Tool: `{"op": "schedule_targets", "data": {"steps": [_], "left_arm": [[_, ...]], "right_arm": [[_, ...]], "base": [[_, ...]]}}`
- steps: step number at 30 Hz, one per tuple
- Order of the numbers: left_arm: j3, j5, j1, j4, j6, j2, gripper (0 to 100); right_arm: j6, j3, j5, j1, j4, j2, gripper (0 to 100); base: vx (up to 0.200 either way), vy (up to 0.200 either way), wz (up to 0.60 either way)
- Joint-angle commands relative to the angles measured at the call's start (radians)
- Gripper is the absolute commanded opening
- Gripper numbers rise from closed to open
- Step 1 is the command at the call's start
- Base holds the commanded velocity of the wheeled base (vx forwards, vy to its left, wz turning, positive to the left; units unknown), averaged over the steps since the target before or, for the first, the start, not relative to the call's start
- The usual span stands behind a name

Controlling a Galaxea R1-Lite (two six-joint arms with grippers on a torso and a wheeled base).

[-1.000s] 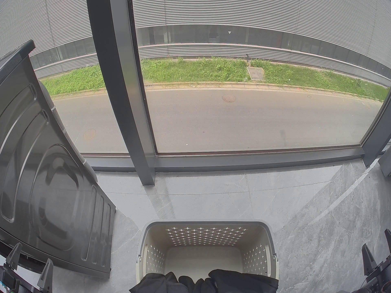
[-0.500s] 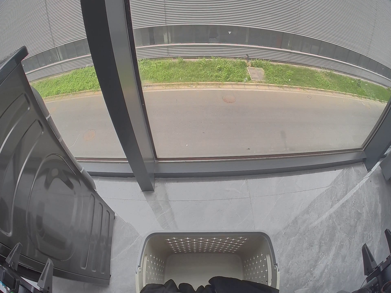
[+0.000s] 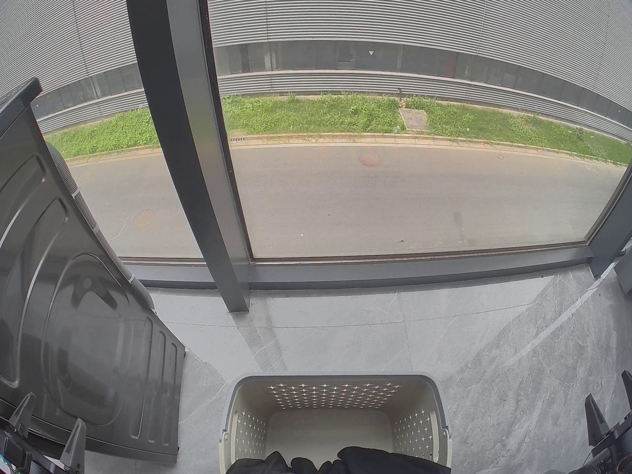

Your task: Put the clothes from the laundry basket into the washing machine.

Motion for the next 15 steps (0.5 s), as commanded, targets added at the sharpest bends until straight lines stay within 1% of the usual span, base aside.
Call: {"op": "schedule_targets", "data": {"steps": [1, 15], "left_arm": [[0.018, 0.001, 0.0, 0.0, 0.0, -0.015, 100], [0.018, 0.001, 0.0, 0.0, 0.0, -0.015, 100]], "right_arm": [[0.0, 0.018, 0.001, 0.0, 0.0, -0.006, 100], [0.0, 0.018, 0.001, 0.0, 0.0, -0.006, 100]], "base": [[-0.2, 0.0, 0.0], [-0.2, 0.0, 0.0]]}}
